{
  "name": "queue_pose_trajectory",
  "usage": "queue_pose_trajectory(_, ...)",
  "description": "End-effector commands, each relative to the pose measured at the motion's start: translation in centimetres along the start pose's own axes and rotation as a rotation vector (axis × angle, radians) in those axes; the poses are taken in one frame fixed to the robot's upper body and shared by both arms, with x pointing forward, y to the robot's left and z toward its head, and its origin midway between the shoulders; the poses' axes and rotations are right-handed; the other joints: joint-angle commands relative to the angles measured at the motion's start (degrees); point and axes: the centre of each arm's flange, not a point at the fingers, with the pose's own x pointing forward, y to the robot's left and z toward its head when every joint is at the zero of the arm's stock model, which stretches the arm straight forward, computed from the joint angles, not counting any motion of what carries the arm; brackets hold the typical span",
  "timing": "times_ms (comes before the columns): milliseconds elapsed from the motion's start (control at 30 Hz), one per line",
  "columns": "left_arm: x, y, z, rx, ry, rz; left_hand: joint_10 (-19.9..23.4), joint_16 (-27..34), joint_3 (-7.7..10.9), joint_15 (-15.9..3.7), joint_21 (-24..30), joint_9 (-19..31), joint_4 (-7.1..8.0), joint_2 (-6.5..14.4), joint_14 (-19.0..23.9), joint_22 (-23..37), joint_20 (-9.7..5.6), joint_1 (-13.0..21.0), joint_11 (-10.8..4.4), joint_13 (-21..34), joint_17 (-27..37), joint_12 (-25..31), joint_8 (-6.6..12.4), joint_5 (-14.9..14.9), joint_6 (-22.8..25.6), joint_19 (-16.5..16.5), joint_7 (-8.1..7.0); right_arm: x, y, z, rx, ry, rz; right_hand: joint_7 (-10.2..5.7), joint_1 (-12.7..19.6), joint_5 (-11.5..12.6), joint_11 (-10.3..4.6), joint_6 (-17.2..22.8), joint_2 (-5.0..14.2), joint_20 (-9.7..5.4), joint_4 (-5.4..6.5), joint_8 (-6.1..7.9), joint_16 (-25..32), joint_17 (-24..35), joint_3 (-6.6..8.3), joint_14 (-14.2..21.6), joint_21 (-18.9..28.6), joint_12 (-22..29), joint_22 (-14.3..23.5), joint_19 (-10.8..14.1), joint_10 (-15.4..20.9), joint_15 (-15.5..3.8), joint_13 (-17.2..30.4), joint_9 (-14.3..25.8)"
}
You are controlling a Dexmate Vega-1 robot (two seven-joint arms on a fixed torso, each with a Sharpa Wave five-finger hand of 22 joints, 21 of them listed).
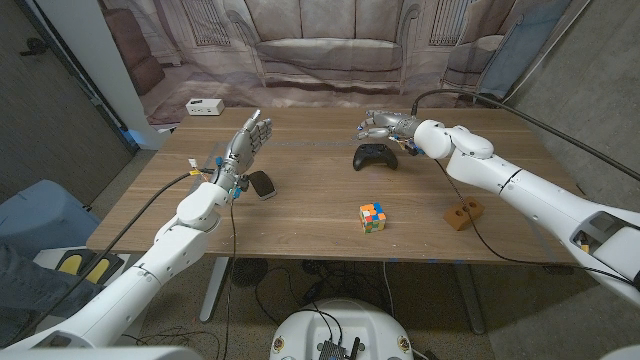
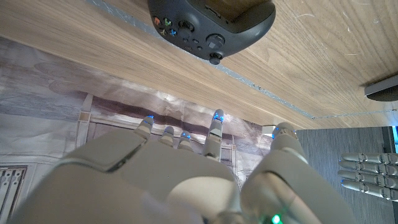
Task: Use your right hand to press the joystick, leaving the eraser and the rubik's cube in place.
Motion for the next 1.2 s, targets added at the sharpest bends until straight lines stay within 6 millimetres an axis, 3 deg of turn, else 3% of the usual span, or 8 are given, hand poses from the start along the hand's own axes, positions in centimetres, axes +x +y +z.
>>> queue_pose_trajectory(33, 0.0, 0.1, -0.3, -0.001, 0.011, -0.006, 0.1, 0.0, 0.04, -0.22, -0.1, 0.3, -0.37, 0.5, 0.3, 0.2, -0.15, 0.4, -0.36, 0.0, 0.3, 0.0, 0.06, -0.1, -0.1, 0.3, -0.23, 0.7, 0.3, 0.2, -0.007, 0.012, 0.026, -0.02, 0.1, -0.1, 0.14, 0.6, 0.44, 0.4, 0.36, 0.32, 0.3, 0.2, 0.24, -8.6, 0.4, 0.2, 0.3, -2.1, -1.4, 0.38, 0.2, 0.2)
queue_pose_trajectory(967, 0.2, 0.4, -0.3, 0.0, 0.02, -0.01, -0.4, -0.2, 0.12, 0.35, -0.6, 0.3, -0.68, 0.8, -0.1, 0.2, 0.42, 0.6, -0.07, 0.0, 0.3, -0.3, -0.13, -0.1, -0.5, -0.8, -0.2, 2.0, 1.0, -0.2, -0.017, 0.051, 0.074, 0.04, 0.2, -0.1, -0.75, 3.5, 0.96, 0.45, 0.35, 0.6, 0.2, 0.1, 0.54, -9.1, 0.2, 0.1, 0.3, -3.1, -1.9, -0.79, 0.1, 0.2)
queue_pose_trajectory(1200, 0.3, 0.4, -0.5, -0.003, 0.026, -0.011, -0.4, -0.1, 0.12, 0.42, -0.7, 0.3, -0.73, 0.8, 0.0, 0.2, 0.57, 0.6, 0.04, 0.0, 0.3, -0.2, -0.1, -0.1, -0.5, -0.8, -0.13, 2.2, 1.1, -0.4, -0.016, 0.051, 0.076, -0.03, 0.3, -0.1, -0.73, 5.8, 1.16, 0.4, 0.31, 1.17, 0.3, 0.1, 0.68, -8.9, 0.2, 0.2, 0.3, -3.2, -1.5, -0.97, 0.1, 0.2)
